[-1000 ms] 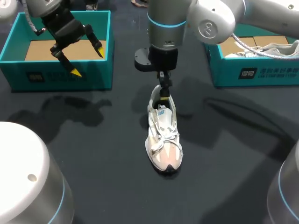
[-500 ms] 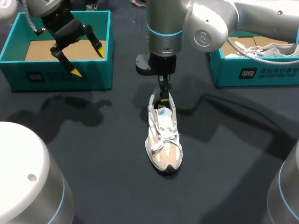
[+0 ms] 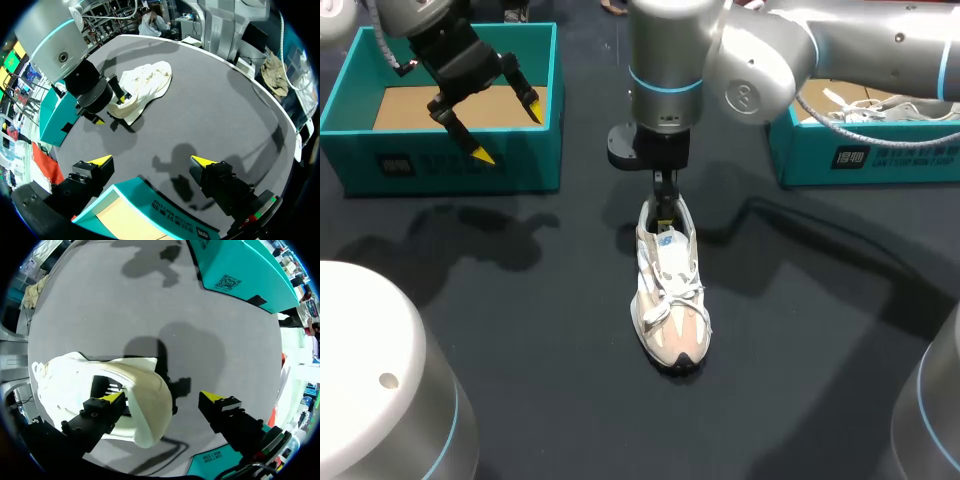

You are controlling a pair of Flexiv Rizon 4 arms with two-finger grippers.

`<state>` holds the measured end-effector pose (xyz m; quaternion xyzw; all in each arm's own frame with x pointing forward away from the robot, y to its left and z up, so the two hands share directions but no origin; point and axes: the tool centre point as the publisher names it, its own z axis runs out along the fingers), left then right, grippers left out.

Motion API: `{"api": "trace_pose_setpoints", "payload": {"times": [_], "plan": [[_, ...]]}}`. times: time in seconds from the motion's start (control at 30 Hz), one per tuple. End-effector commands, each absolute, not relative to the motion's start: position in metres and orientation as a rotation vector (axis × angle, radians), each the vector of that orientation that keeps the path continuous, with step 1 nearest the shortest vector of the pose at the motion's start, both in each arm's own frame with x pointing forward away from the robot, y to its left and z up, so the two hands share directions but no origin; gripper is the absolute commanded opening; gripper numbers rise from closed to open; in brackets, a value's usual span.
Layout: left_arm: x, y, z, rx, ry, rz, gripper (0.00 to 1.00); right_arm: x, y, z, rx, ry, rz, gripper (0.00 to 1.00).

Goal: Take the shoe out of the shoebox, open the shoe tongue, remove and reinsert the insole, then place the shoe into the shoebox

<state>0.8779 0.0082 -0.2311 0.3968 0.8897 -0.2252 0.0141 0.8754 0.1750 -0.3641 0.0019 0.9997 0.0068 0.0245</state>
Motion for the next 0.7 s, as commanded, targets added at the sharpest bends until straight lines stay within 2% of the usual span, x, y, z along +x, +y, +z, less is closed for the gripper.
{"api": "trace_pose_setpoints", "payload": {"times": [0.03,0.1,0.2,0.23,0.7], "plan": [[0.878,0.009,-0.231,1.236,2.771,-0.698,1.0,0.878,0.176,-0.375,0.012,3.1,0.033,0.77],[0.878,0.009,-0.231,1.236,2.771,-0.698,1.0,0.878,0.175,-0.378,0.021,3.105,0.041,0.48],[0.878,0.009,-0.231,1.236,2.771,-0.698,1.0,0.877,0.173,-0.379,0.034,3.106,0.048,0.19],[0.878,0.009,-0.231,1.236,2.771,-0.698,1.0,0.876,0.172,-0.379,0.038,3.104,0.047,0.01],[0.878,0.009,-0.231,1.236,2.771,-0.698,1.0,0.863,0.162,-0.348,0.085,3.071,0.05,0.0]]}}
